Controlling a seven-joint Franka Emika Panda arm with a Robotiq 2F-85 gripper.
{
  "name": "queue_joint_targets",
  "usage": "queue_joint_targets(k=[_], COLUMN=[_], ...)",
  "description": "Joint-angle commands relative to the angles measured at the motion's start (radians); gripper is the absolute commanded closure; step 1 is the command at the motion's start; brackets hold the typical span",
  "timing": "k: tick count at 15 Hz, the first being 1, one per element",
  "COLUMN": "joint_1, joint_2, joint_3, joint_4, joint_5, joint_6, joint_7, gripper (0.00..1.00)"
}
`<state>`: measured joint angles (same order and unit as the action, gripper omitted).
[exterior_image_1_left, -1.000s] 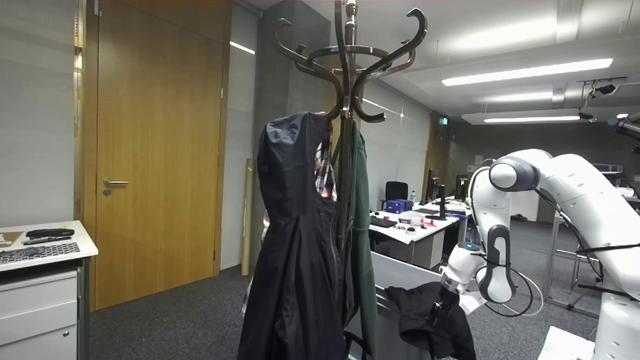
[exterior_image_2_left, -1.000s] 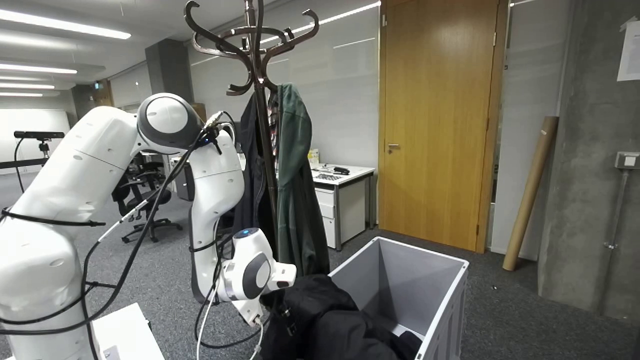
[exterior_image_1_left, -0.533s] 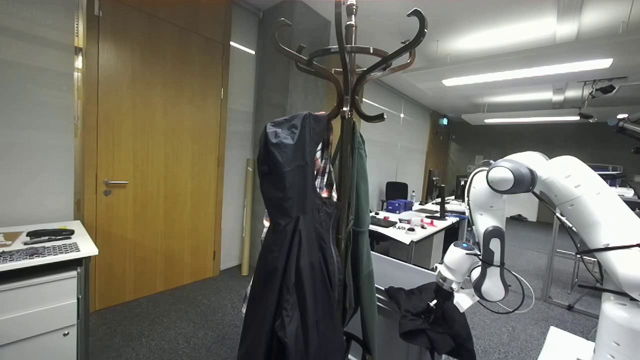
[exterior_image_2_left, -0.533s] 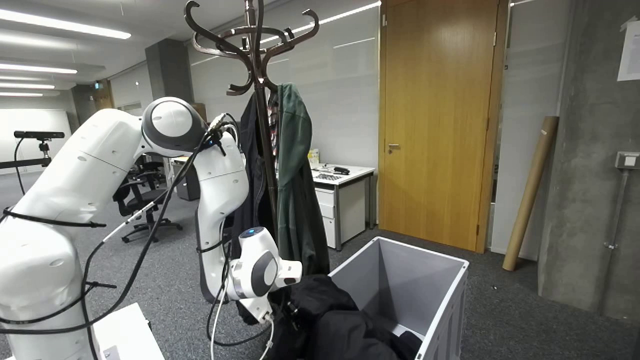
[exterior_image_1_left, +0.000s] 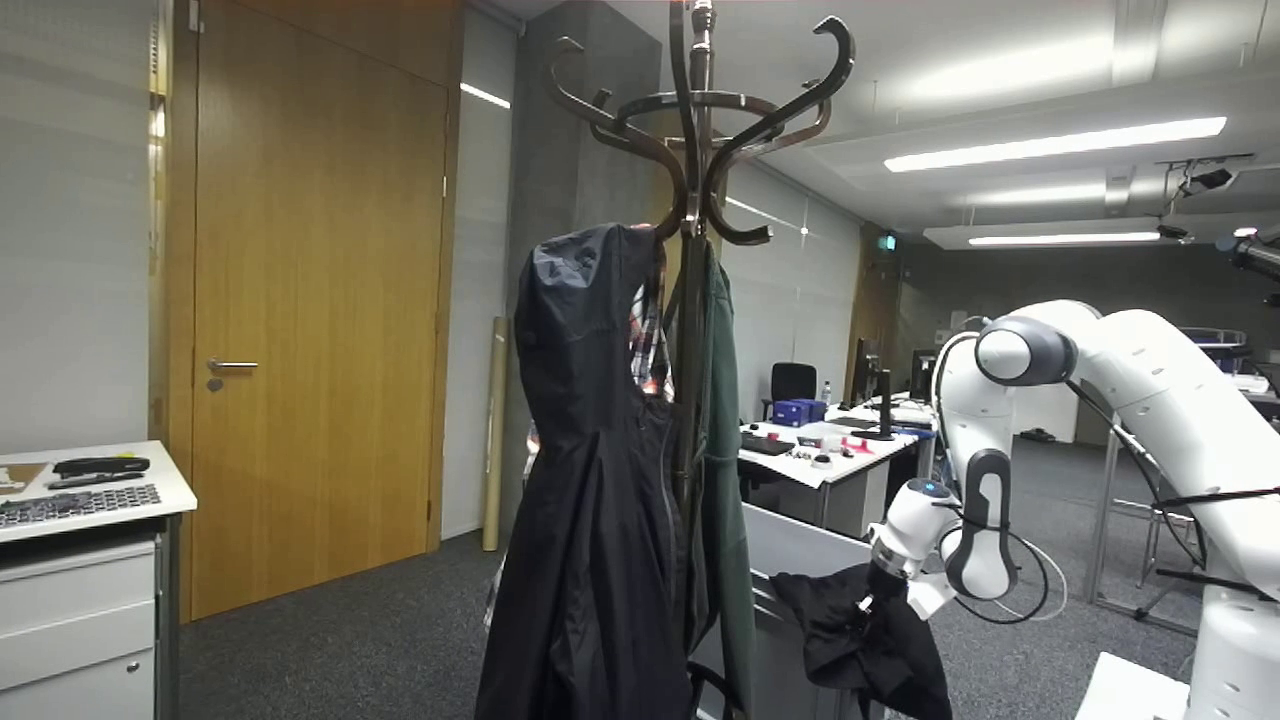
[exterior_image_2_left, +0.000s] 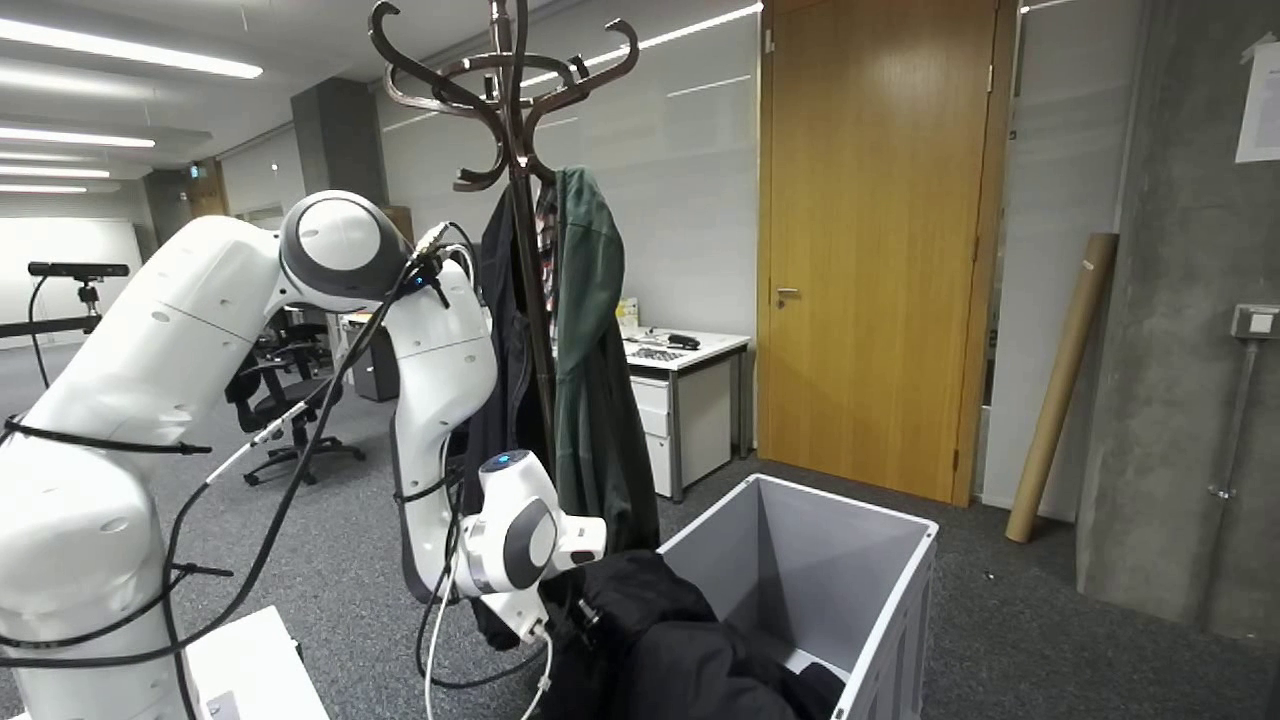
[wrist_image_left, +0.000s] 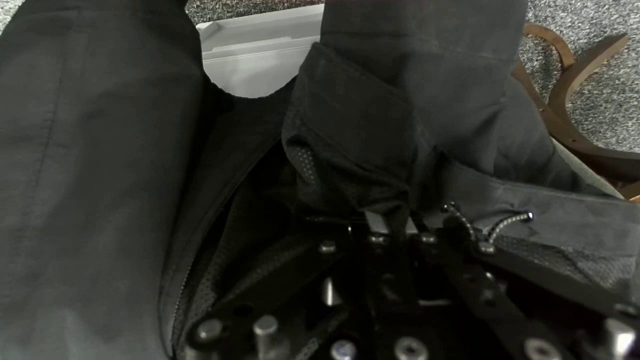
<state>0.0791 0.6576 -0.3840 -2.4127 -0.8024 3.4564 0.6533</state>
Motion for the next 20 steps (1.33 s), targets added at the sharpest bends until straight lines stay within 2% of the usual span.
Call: queue_joint_targets(k=[1,5,9,13,17,20], joint_1=[0.046,0.115,0.218,0.341,0.497,0.569], joint_2=[-0.097,-0.206,-0.303,-0.392,-0.372,-0.301], joint_3=[-0.078,-0.171,-0.311,-0.455,-0.608,-0.672], joint_4=[-0.059,-0.124,-0.147,-0.118,-0.01,0.074], joint_5=[0.01,0.017,0.036,0.056,0.125,0.192], joint_6=[0.0,-0.021,-0.032,-0.099,-0.147,-0.16], joint_7=[-0.016,-0.009,-0.015,-0.013,0.017,0.058], gripper=[0.99,0.99,0.99,0.99,0.99,0.99])
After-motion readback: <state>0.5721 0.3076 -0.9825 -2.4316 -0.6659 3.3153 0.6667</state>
